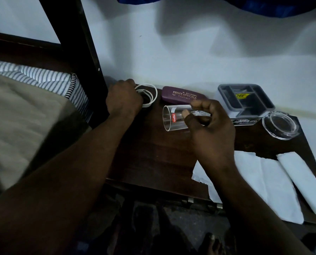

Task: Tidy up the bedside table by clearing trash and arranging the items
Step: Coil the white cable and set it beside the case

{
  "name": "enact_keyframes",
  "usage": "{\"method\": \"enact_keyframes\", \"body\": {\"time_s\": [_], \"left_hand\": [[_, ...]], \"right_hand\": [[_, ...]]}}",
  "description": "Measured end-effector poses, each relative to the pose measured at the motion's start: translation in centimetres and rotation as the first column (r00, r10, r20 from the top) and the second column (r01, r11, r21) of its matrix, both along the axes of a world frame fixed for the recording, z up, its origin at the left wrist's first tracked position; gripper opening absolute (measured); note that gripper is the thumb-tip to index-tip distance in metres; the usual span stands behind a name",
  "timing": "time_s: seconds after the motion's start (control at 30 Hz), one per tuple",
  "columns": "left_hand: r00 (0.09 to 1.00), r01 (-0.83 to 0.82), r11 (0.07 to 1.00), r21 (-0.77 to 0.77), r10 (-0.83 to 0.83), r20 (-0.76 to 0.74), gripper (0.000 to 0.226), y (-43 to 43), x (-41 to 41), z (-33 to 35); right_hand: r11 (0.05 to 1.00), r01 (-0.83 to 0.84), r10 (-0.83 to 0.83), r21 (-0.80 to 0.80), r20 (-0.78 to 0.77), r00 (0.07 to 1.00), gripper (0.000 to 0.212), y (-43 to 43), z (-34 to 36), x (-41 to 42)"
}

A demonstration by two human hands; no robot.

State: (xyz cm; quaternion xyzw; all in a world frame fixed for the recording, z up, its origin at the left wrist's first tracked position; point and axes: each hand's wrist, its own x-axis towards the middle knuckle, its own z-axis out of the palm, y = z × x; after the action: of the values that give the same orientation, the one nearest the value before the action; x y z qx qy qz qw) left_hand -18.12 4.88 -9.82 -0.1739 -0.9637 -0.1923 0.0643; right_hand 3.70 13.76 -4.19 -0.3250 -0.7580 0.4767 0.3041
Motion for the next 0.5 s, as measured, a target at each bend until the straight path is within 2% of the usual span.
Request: {"method": "enact_keyframes", "body": {"time_s": [0.1, 0.27, 0.5], "left_hand": [[1.0, 0.023, 0.999, 0.031, -0.023, 0.008, 0.034, 0.7, -0.2, 0.0], [0.996, 0.048, 0.985, 0.168, -0.059, 0.062, 0.052, 1.1, -0.2, 0.7], [0.992, 0.048, 0.981, 0.19, -0.068, 0.103, 0.054, -0.2, -0.4, 0.6]], "right_hand": [[1.0, -0.003, 0.003, 0.013, 0.015, 1.0, 0.02, -0.1, -0.1, 0.1], [1.0, -0.006, 0.005, 0.03, 0.031, 1.0, 0.021, 0.2, -0.1, 0.1], [0.999, -0.022, 0.021, 0.027, 0.031, 0.999, 0.02, -0.1, -0.1, 0.2]]}}
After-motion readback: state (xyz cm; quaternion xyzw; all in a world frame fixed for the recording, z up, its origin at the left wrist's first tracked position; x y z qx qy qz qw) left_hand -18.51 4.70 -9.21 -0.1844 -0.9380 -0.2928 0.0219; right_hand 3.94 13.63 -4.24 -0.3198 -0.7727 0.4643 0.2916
